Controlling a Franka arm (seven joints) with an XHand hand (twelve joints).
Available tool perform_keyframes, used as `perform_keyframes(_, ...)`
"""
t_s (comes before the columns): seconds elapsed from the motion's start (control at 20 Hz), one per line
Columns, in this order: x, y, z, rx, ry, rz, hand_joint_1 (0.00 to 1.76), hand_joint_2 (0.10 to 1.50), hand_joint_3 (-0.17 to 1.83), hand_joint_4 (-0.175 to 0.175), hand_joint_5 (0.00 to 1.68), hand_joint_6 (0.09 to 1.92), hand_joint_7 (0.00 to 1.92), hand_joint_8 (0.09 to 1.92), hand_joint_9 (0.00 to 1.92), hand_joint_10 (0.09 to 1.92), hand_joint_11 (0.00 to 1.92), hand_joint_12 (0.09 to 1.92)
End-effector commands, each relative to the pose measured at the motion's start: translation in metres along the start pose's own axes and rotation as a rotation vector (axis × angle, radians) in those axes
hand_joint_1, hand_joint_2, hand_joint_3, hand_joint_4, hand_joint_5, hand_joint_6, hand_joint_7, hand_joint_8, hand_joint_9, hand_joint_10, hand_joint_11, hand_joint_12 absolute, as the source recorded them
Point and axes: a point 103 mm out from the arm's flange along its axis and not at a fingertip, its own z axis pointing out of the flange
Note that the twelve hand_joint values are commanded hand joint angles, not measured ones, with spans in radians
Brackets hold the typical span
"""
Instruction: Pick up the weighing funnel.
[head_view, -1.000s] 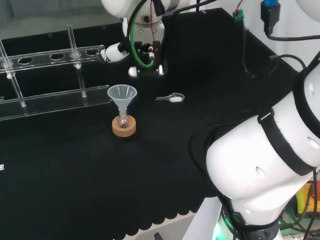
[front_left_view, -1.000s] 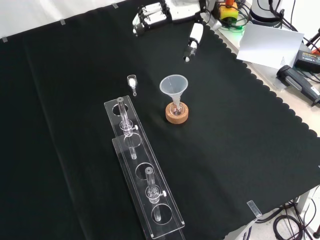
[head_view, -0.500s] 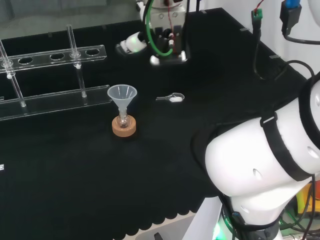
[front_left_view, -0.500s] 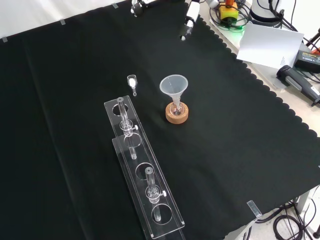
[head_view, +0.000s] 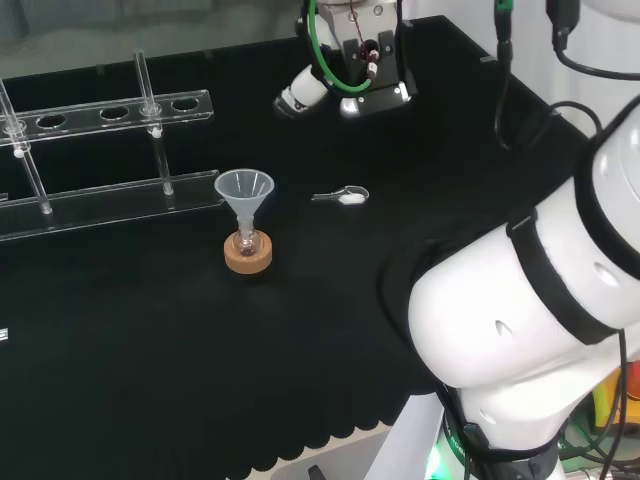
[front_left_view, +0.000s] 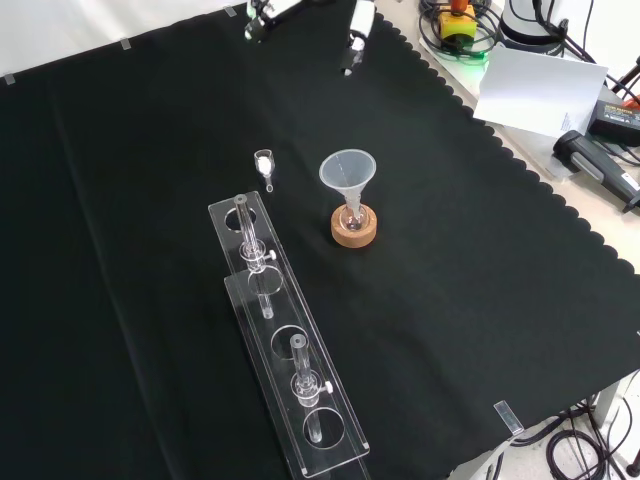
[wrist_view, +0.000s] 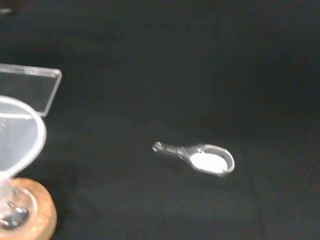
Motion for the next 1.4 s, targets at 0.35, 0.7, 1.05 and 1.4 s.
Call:
perform_keyframes(0.35,-0.067,0.055,0.082,0.32,-0.071,0.043,0.44,0.64,0.03,0.035,0.13,0.09,0.14,0.5,0.0,0.58,0.0,0.78)
perform_keyframes(0.7,-0.075,0.072,0.103,0.353,-0.08,0.039,0.46,0.65,0.03,0.028,0.12,0.09,0.18,0.5,0.0,0.66,0.0,0.79)
perform_keyframes(1.05,-0.071,0.089,0.121,0.412,-0.062,0.019,0.46,0.65,0.02,0.002,0.01,0.09,0.02,0.34,0.0,0.15,0.0,0.48)
perform_keyframes(1.4,-0.063,0.095,0.132,0.37,-0.015,0.039,0.43,0.63,0.01,-0.006,0.0,0.09,0.0,0.09,0.0,0.09,0.0,0.34)
